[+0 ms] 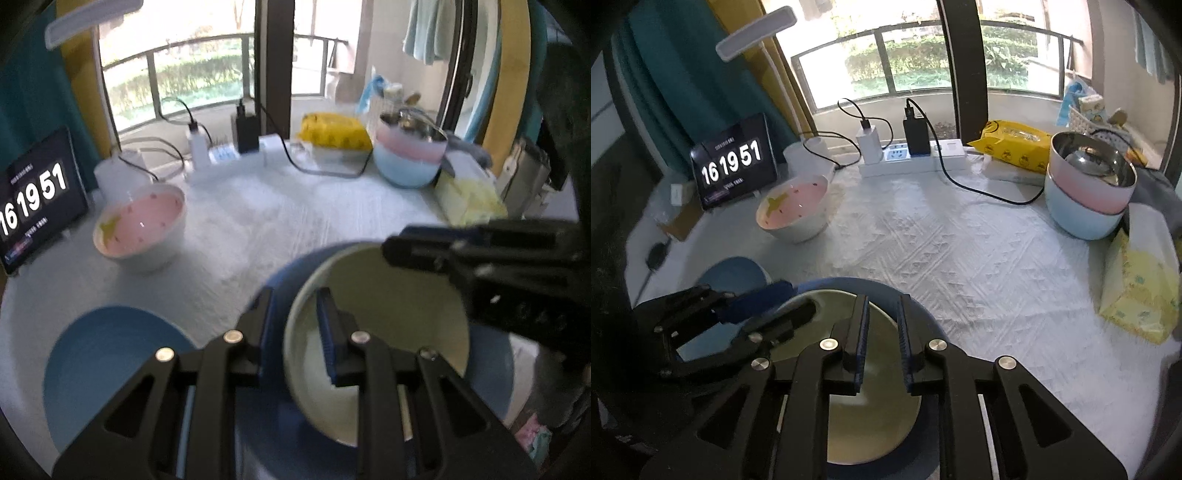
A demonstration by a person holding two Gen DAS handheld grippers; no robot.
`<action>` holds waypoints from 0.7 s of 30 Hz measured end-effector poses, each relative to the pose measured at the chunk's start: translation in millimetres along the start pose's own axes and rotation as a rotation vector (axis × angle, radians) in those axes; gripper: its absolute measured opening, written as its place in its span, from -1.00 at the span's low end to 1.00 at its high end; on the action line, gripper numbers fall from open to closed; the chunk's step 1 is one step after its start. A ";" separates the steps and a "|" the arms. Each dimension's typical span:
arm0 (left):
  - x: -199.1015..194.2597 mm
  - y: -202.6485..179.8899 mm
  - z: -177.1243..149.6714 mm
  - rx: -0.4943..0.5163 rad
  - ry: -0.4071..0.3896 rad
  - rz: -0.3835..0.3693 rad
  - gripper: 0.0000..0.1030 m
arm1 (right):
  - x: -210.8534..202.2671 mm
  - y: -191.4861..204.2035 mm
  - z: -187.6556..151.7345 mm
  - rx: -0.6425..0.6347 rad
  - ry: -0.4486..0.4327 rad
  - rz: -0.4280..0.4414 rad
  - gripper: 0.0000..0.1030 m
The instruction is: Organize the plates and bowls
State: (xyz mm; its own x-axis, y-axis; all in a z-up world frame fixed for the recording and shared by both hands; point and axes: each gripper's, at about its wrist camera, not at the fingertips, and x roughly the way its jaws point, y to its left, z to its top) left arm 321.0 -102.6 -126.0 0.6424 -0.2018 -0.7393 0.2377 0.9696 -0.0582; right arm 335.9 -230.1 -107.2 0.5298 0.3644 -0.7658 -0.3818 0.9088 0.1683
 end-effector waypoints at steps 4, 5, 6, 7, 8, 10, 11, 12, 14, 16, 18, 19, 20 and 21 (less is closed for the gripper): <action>0.9 -6.1 -8.6 0.014 0.017 -0.016 -0.53 | 7.5 -1.7 -8.7 -0.018 0.057 -0.011 -0.69; 1.0 -5.4 -10.3 0.008 0.022 -0.017 -0.53 | 7.6 -1.8 -11.4 -0.020 0.061 -0.001 -0.69; 0.8 -4.6 -12.0 0.006 0.024 -0.022 -0.53 | 7.3 -1.6 -13.8 -0.021 0.066 0.011 -0.69; -1.1 -3.5 -14.0 0.007 0.021 -0.034 -0.53 | 6.9 -0.7 -15.7 -0.027 0.071 0.012 -0.69; -3.8 -2.9 -15.0 0.006 0.018 -0.043 -0.53 | 6.6 0.4 -17.0 -0.035 0.076 0.005 -0.69; -8.4 -1.8 -16.5 0.004 0.014 -0.055 -0.55 | 7.8 4.1 -21.1 -0.061 0.091 -0.024 -0.69; -9.9 -1.2 -16.6 0.006 0.012 -0.054 -0.55 | 8.8 5.1 -22.1 -0.068 0.096 -0.030 -0.69; -12.0 -1.7 -17.7 0.018 0.009 -0.051 -0.55 | 10.2 7.0 -24.2 -0.084 0.106 -0.039 -0.70; -14.4 -2.4 -19.6 0.036 0.009 -0.041 -0.55 | 10.7 10.4 -26.2 -0.105 0.123 -0.049 -0.70; -15.3 -1.2 -20.1 0.036 0.008 -0.042 -0.55 | 12.0 14.4 -26.9 -0.125 0.148 -0.059 -0.70; -16.5 1.1 -20.0 0.023 0.009 -0.043 -0.55 | 13.5 17.1 -27.1 -0.137 0.158 -0.072 -0.70; -16.8 2.4 -19.4 0.017 0.010 -0.043 -0.55 | 13.4 16.1 -26.7 -0.128 0.159 -0.070 -0.70; -18.6 4.6 -18.7 0.005 0.009 -0.051 -0.55 | 13.3 15.0 -26.3 -0.113 0.161 -0.071 -0.69; -20.3 6.2 -17.9 -0.002 0.009 -0.057 -0.53 | 12.9 13.9 -25.9 -0.099 0.162 -0.071 -0.69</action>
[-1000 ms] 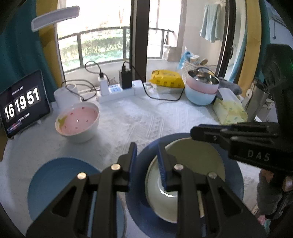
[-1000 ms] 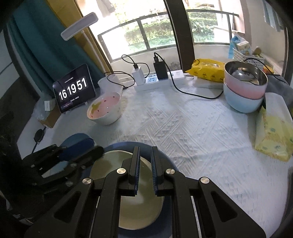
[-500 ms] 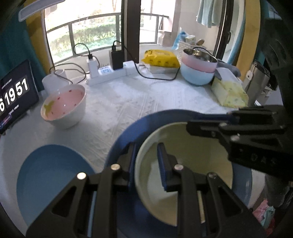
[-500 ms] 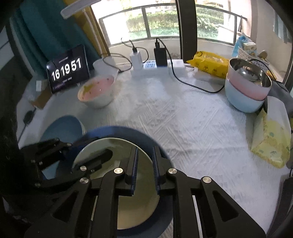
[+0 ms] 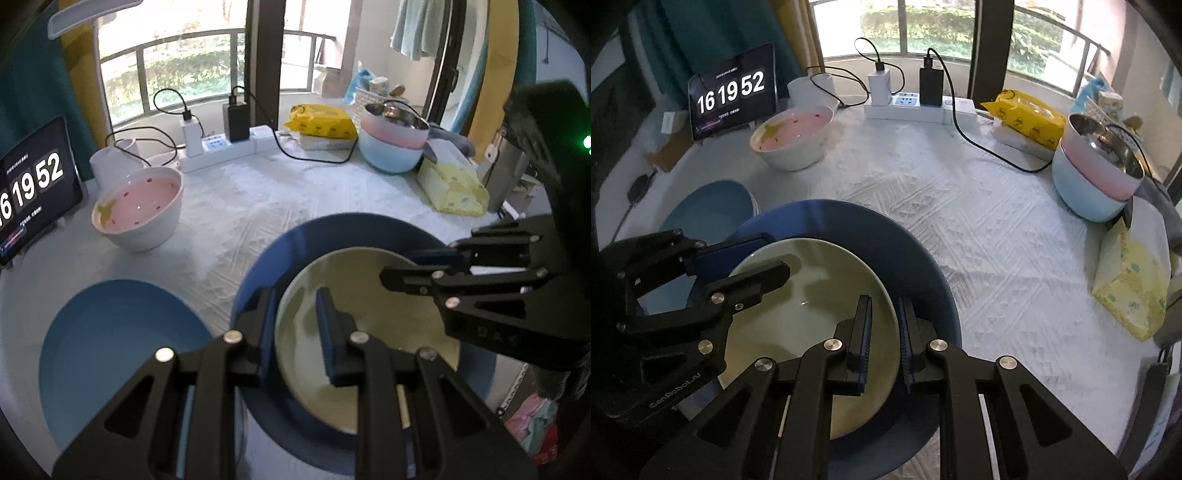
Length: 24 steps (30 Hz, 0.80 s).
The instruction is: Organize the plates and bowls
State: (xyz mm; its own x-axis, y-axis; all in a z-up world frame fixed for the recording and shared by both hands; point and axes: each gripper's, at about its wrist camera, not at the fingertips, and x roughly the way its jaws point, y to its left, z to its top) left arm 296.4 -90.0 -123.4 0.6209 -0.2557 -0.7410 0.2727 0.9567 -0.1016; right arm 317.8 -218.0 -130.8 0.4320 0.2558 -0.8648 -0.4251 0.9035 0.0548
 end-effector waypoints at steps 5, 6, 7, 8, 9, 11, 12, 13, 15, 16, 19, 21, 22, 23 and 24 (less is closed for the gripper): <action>-7.0 5.2 2.3 -0.012 -0.009 0.017 -0.53 | -9.2 -2.4 0.7 0.038 -0.023 -0.002 -0.69; -8.3 6.3 2.6 -0.018 -0.012 0.018 -0.53 | -13.6 -2.6 1.6 0.044 -0.035 -0.003 -0.69; -9.5 7.3 2.8 -0.022 -0.014 0.020 -0.53 | -18.8 -2.0 2.9 0.045 -0.049 -0.008 -0.69; -11.8 8.2 3.4 -0.028 -0.019 0.021 -0.52 | -23.9 -0.8 4.2 0.044 -0.063 -0.015 -0.69; -13.5 8.3 3.8 -0.030 -0.023 0.022 -0.52 | -27.9 -0.1 5.4 0.043 -0.075 -0.019 -0.67; -18.4 10.0 5.5 -0.036 -0.035 0.023 -0.51 | -35.6 2.2 8.7 0.042 -0.096 -0.022 -0.59; -20.9 11.2 6.5 -0.040 -0.041 0.025 -0.50 | -39.1 3.9 10.5 0.041 -0.105 -0.021 -0.58; -23.0 12.0 7.1 -0.043 -0.045 0.026 -0.50 | -41.7 5.3 12.2 0.040 -0.112 -0.020 -0.57; -29.8 16.1 9.4 -0.055 -0.060 0.028 -0.48 | -45.4 9.8 15.3 0.034 -0.124 -0.019 -0.57; -32.5 18.2 10.6 -0.061 -0.066 0.028 -0.47 | -47.2 12.9 17.2 0.029 -0.129 -0.018 -0.57; -43.1 26.6 13.8 -0.081 -0.091 0.037 -0.36 | -50.4 20.4 22.0 0.018 -0.139 -0.013 -0.57; -48.6 33.0 15.2 -0.095 -0.103 0.041 -0.25 | -52.0 26.3 26.3 0.008 -0.146 -0.009 -0.57; -50.4 35.5 15.4 -0.100 -0.106 0.042 -0.24 | -52.8 28.6 27.9 0.005 -0.148 -0.008 -0.57; -53.2 39.2 16.1 -0.107 -0.113 0.045 -0.22 | -53.6 31.7 30.2 -0.001 -0.152 -0.006 -0.57; -55.7 42.3 16.3 -0.113 -0.118 0.048 -0.20 | -53.9 34.3 31.7 -0.004 -0.153 -0.005 -0.57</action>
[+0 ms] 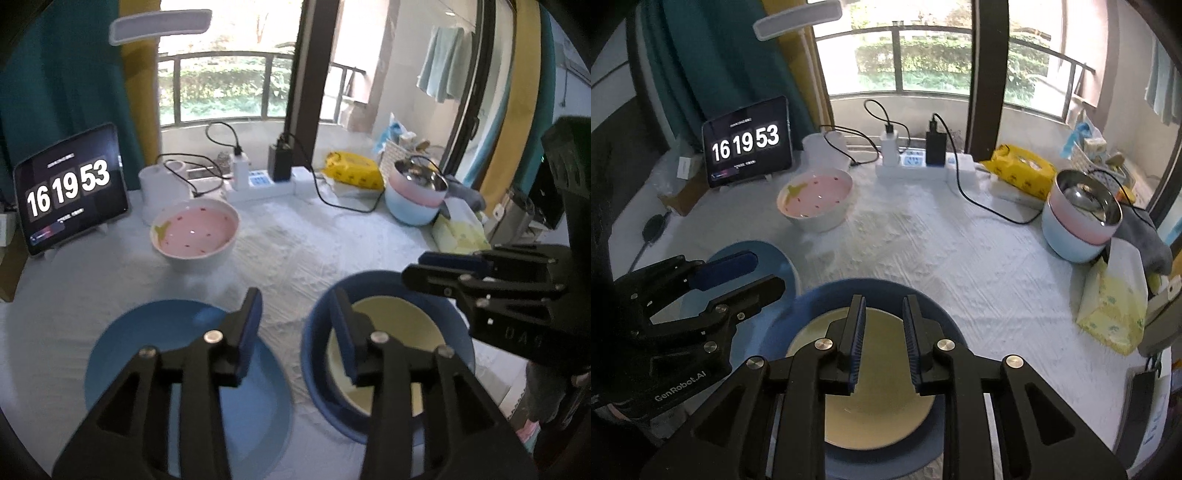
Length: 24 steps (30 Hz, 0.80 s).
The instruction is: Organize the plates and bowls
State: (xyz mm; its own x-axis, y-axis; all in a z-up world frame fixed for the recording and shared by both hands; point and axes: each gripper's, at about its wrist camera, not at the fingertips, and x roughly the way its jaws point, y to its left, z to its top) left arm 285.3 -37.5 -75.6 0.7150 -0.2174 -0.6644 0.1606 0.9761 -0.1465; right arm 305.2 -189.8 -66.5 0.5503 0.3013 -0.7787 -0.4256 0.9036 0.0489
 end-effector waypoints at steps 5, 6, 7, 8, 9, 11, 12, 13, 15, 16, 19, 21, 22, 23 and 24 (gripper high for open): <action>-8.3 14.6 3.4 -0.027 -0.020 0.011 -0.17 | 1.0 11.9 9.2 -0.017 -0.008 0.005 -0.57; -9.5 17.1 3.5 -0.031 -0.021 0.013 -0.17 | 1.5 15.0 11.6 -0.021 -0.010 0.006 -0.57; -10.8 20.1 3.7 -0.035 -0.023 0.016 -0.17 | 2.1 16.4 12.2 -0.024 -0.010 0.007 -0.57; -10.8 22.2 3.6 -0.038 -0.024 0.015 -0.17 | 2.9 18.8 14.1 -0.026 -0.011 0.007 -0.57; -11.4 26.1 3.8 -0.044 -0.023 0.016 -0.17 | 3.9 20.7 15.4 -0.028 -0.011 0.008 -0.57; -12.8 32.0 3.9 -0.054 -0.021 0.016 -0.17 | 6.0 24.2 17.9 -0.031 -0.010 0.010 -0.57; -13.4 35.8 4.0 -0.062 -0.021 0.017 -0.17 | 7.5 26.8 19.6 -0.033 -0.009 0.012 -0.57; -13.1 38.2 4.3 -0.066 -0.018 0.018 -0.17 | 8.2 28.0 20.1 -0.034 -0.008 0.013 -0.57; -12.5 45.7 3.8 -0.085 -0.002 0.016 -0.17 | 12.3 32.5 21.9 -0.037 0.000 0.021 -0.57; -12.6 47.6 3.6 -0.090 0.001 0.016 -0.17 | 13.7 33.8 22.5 -0.037 0.003 0.024 -0.57; -12.1 55.2 2.6 -0.104 0.008 0.024 -0.16 | 21.8 41.1 24.6 -0.042 0.019 0.033 -0.57; -11.9 61.0 1.9 -0.111 0.010 0.031 -0.16 | 27.0 45.9 26.1 -0.046 0.029 0.039 -0.57; -11.7 63.9 1.8 -0.116 0.010 0.033 -0.16 | 28.5 48.1 26.6 -0.047 0.031 0.041 -0.57; -12.4 65.9 1.2 -0.119 0.010 0.035 -0.16 | 30.2 50.3 27.6 -0.050 0.034 0.043 -0.57; -12.5 68.9 1.0 -0.123 0.011 0.039 -0.16 | 32.1 53.0 28.9 -0.053 0.037 0.045 -0.57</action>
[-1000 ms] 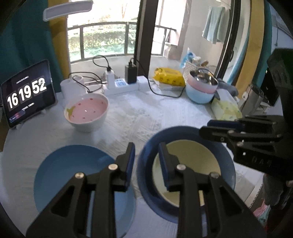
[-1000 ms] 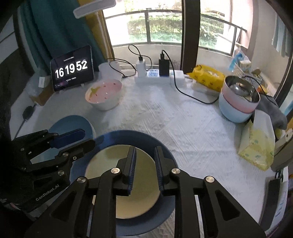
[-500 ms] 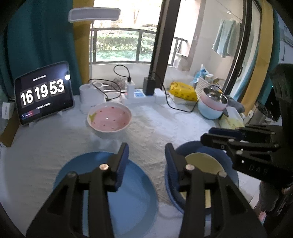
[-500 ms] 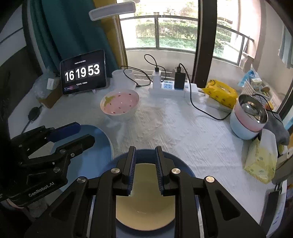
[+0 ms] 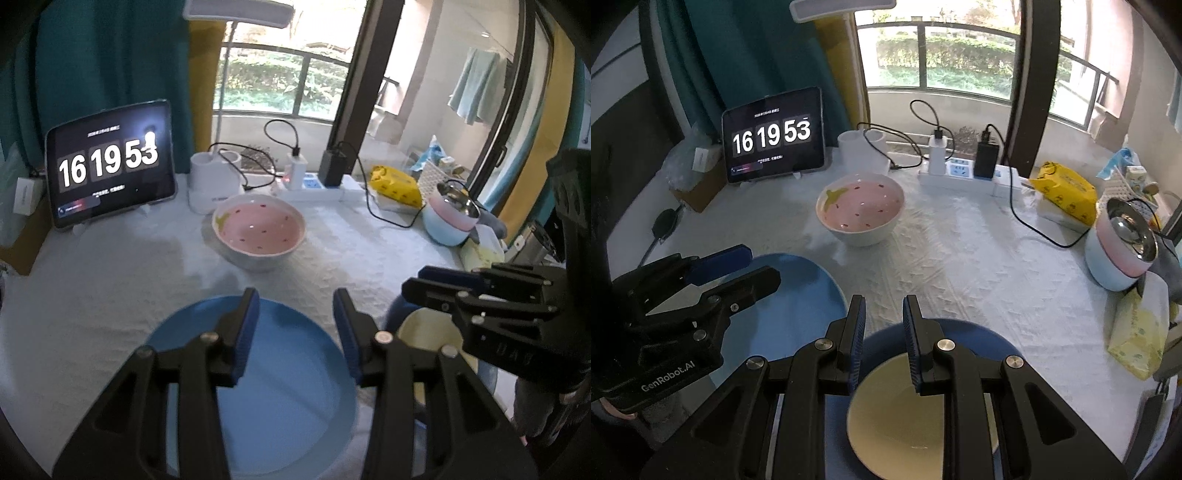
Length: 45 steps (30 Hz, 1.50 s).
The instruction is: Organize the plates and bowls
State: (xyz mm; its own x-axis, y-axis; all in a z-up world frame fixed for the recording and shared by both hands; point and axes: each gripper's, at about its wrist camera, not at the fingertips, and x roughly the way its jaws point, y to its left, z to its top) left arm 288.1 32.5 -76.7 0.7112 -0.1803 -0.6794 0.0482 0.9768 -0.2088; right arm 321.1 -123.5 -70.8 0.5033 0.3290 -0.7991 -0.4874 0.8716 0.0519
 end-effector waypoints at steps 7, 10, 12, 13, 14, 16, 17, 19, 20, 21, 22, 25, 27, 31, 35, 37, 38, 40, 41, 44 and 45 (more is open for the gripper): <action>1.5 17.8 2.6 -0.004 0.014 0.022 -0.16 | 12.8 15.0 10.5 -0.021 0.016 0.011 -0.57; 3.0 26.5 7.4 -0.002 0.015 0.038 -0.16 | 18.6 20.1 15.2 -0.023 0.024 0.019 -0.57; 3.8 31.2 10.4 -0.001 0.014 0.045 -0.16 | 22.2 22.6 18.7 -0.025 0.027 0.021 -0.57; 4.1 33.2 11.6 -0.001 0.013 0.047 -0.16 | 23.8 24.1 20.3 -0.025 0.028 0.022 -0.57; 4.6 35.4 13.1 -0.001 0.011 0.050 -0.16 | 25.7 25.3 22.1 -0.025 0.030 0.023 -0.57; 6.2 39.5 16.9 -0.001 0.009 0.053 -0.16 | 29.8 27.3 26.3 -0.028 0.032 0.023 -0.57; 7.4 42.0 18.8 -0.002 0.009 0.056 -0.16 | 32.1 28.1 28.2 -0.028 0.035 0.022 -0.57; 10.7 46.3 23.2 -0.003 0.009 0.057 -0.16 | 36.5 28.3 32.3 -0.026 0.039 0.024 -0.57; 12.0 48.1 24.8 -0.004 0.010 0.056 -0.16 | 39.4 28.0 34.6 -0.024 0.043 0.025 -0.57; 14.1 50.1 27.0 -0.005 0.012 0.054 -0.16 | 41.5 27.1 36.0 -0.021 0.047 0.026 -0.57; 16.0 51.5 28.7 -0.006 0.013 0.053 -0.16 | 44.2 26.0 37.5 -0.018 0.052 0.026 -0.57; 24.3 56.5 36.0 -0.010 0.023 0.048 -0.16 | 51.5 23.3 42.8 -0.020 0.069 0.017 -0.57; 28.8 57.6 40.1 -0.011 0.024 0.046 -0.16 | 56.6 21.4 46.9 -0.021 0.079 0.010 -0.57; 38.7 60.5 46.9 -0.020 0.028 0.040 -0.16 | 68.2 14.9 57.5 -0.003 0.093 0.007 -0.57; 54.6 64.0 52.3 -0.046 0.042 0.033 -0.16 | 81.9 7.8 67.1 0.018 0.107 0.008 -0.57; 62.9 64.7 54.2 -0.056 0.054 0.035 -0.16 | 90.4 3.9 70.5 0.027 0.116 0.010 -0.57; 69.6 65.6 54.9 -0.063 0.066 0.032 -0.16 | 95.4 1.7 71.9 0.032 0.122 0.010 -0.57; 78.3 66.1 55.4 -0.070 0.081 0.029 -0.16 | 104.8 -3.7 74.4 0.045 0.134 0.014 -0.57; 83.5 66.5 55.6 -0.075 0.090 0.028 -0.16 | 109.9 -6.8 75.4 0.051 0.141 0.015 -0.57; 98.9 68.8 56.5 -0.098 0.117 0.024 -0.16 | 124.6 -15.2 78.1 0.074 0.160 0.011 -0.57; 101.7 68.7 56.7 -0.100 0.122 0.025 -0.16 | 129.3 -18.3 78.5 0.084 0.168 0.014 -0.57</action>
State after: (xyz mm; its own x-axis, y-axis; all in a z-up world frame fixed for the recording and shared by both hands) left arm 403.5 87.8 -120.2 0.6209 -0.1744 -0.7643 -0.0430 0.9659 -0.2553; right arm 451.1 -68.3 -128.0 0.3666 0.2823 -0.8865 -0.4287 0.8969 0.1084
